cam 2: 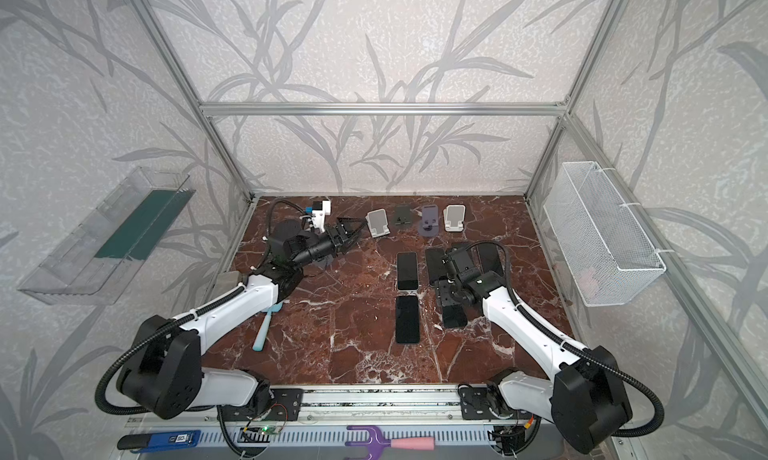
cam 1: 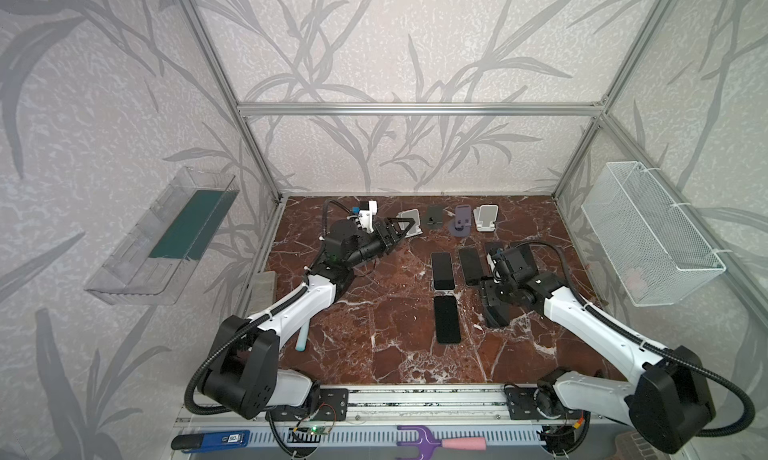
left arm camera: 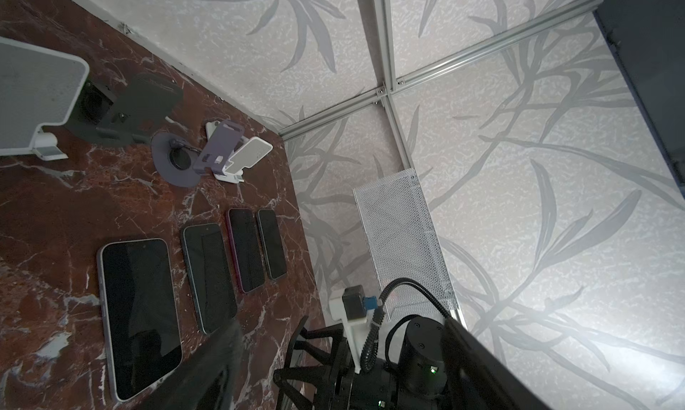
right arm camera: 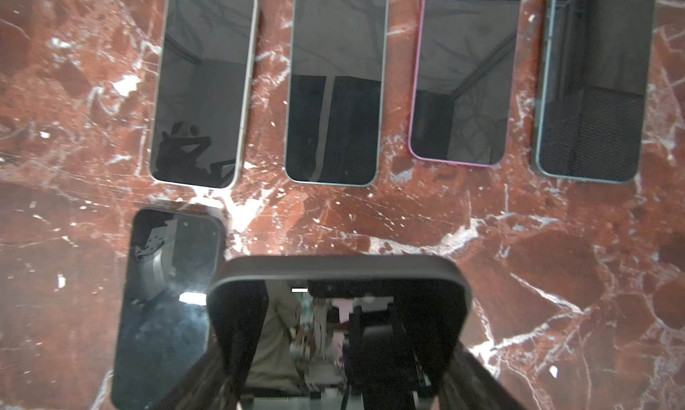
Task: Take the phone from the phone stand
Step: 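Lower the held phone flat beside the last placed phone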
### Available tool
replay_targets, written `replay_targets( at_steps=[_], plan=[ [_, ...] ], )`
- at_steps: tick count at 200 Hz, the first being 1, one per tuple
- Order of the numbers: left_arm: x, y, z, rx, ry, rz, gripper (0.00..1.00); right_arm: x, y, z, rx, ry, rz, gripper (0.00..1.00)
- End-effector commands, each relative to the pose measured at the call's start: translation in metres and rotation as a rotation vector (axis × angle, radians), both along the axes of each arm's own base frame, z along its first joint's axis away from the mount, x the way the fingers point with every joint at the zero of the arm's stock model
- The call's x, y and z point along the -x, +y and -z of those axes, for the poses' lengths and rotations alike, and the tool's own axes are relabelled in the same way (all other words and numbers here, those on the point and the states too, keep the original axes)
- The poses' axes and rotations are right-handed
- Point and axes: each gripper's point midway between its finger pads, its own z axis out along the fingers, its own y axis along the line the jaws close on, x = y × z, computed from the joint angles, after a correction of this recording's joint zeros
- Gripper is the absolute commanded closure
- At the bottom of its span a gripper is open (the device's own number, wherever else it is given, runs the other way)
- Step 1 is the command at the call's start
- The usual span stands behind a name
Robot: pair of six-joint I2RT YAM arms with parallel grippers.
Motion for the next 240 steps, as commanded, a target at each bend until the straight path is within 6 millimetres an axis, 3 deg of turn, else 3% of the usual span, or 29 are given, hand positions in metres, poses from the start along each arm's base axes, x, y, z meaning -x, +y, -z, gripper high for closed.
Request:
replay_targets(
  at_steps=[1,37,81,164,240],
  plan=[
    [-0.003,0.003,-0.014,0.062,-0.023,0.01,0.16,0.007,0.006,0.0,-0.031,0.058,-0.004,0.34],
    [-0.004,0.004,-0.007,0.022,-0.012,0.002,0.16,0.013,0.013,0.016,-0.085,0.112,0.02,0.34],
    [-0.003,0.004,-0.008,0.009,-0.009,0.0,0.16,0.025,0.01,0.033,-0.056,0.186,0.014,0.35],
    [-0.004,0.002,-0.003,0.014,0.022,0.006,0.16,0.03,0.0,0.066,0.011,0.23,0.024,0.33],
    [-0.006,0.001,0.004,0.018,0.048,0.01,0.16,0.03,0.001,0.072,0.062,0.203,0.056,0.34]
  ],
)
